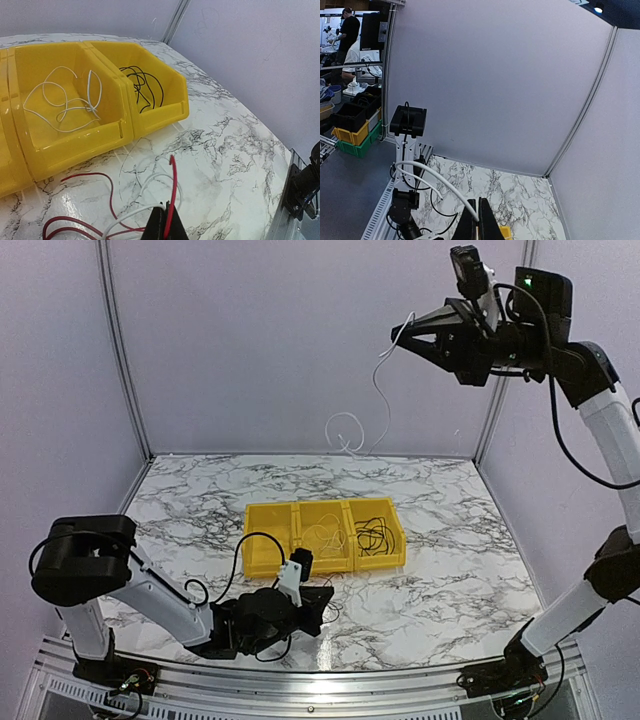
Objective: Untangle the cables
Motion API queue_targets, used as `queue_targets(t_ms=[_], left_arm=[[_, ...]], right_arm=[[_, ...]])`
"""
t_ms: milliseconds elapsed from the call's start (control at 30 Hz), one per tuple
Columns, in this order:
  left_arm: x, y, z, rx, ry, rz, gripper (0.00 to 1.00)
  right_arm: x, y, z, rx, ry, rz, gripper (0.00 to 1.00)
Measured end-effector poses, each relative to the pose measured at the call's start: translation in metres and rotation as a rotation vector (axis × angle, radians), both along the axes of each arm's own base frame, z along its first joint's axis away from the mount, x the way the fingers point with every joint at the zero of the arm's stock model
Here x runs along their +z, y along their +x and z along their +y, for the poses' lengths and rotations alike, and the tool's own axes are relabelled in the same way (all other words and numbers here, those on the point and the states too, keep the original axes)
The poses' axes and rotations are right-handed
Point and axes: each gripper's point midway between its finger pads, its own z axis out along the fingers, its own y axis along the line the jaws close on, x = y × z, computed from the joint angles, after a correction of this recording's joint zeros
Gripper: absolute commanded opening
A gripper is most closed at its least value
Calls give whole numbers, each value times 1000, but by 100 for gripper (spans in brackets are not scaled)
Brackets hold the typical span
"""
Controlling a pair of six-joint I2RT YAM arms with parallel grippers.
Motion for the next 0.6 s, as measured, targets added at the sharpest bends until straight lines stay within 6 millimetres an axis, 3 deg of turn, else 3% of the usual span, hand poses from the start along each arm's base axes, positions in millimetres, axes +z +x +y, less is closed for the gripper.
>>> queue_targets(t_ms=[333, 600], left_arm=[[11, -13, 19, -37, -44, 49, 2], [22, -24, 40, -61, -91, 87, 29]], right_arm=[[1, 3, 2, -1, 13, -14, 0], [-38, 23, 14, -13, -40, 68, 0]])
